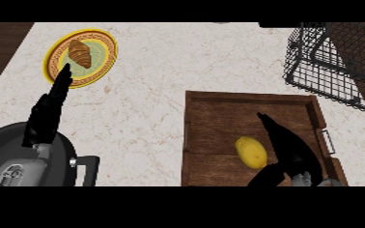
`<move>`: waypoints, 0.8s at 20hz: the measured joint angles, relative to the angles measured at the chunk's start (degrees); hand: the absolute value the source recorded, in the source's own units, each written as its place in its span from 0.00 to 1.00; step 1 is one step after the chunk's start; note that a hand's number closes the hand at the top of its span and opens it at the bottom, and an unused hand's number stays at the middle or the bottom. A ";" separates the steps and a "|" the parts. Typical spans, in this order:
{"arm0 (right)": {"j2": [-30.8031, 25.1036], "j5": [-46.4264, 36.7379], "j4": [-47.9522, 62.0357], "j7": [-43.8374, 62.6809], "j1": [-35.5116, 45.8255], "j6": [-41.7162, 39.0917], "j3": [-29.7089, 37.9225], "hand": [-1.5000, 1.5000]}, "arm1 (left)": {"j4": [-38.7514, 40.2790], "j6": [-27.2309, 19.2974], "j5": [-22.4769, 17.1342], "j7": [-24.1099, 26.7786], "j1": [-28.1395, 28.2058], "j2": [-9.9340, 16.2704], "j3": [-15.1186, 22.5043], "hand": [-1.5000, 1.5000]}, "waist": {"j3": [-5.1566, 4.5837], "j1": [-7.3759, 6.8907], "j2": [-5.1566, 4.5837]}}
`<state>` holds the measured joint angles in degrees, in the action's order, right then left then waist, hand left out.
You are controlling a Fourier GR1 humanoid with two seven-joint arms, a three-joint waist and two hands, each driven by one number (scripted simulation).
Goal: Pick the lemon from the tray and place it in the tiered basket
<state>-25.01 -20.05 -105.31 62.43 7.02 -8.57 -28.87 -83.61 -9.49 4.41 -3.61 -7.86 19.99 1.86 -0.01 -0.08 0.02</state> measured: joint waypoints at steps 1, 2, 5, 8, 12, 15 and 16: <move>0.46 -0.21 0.88 -0.52 0.05 -0.20 0.50 0.00 | 1.51 0.17 0.19 0.74 -0.75 -0.25 -0.41 0.50 | 0.00 0.04 -0.02; 0.62 -0.39 1.69 -1.17 -0.26 -0.44 1.00 0.00 | 2.24 0.15 0.61 0.72 -1.51 -0.54 -0.52 0.50 | 0.00 0.09 -0.03; 2.20 -0.61 3.12 -1.76 0.14 -1.37 2.33 0.00 | 1.55 0.91 1.07 0.26 -1.35 -0.62 -1.22 0.50 | 0.01 0.04 -0.02; 4.51 -1.96 5.60 -2.34 0.52 -1.78 1.94 0.00 | 0.90 1.41 1.31 -0.11 -1.19 -1.12 -1.63 0.50 | 0.00 -0.03 -0.01; 7.19 -2.95 9.85 -4.24 1.17 -2.50 3.41 0.00 | 0.56 2.01 2.27 -0.04 -0.98 -2.07 -2.14 0.50 | 0.01 -0.03 -0.02; 9.02 -3.57 12.04 -4.96 1.27 -3.15 4.01 1.00 | 0.46 2.66 2.70 0.56 -0.42 -2.35 -2.91 0.50 | 0.01 -0.03 -0.02; 9.26 -3.28 11.90 -5.09 0.90 -3.57 4.02 1.00 | 0.59 3.01 2.66 0.26 -0.70 -2.16 -3.34 0.50 | -0.02 0.00 0.00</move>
<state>-15.75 -23.33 -93.42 57.34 7.92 -12.14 -24.86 -83.02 -6.48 7.06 -3.35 -8.56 17.83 -1.48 -0.02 -0.08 0.02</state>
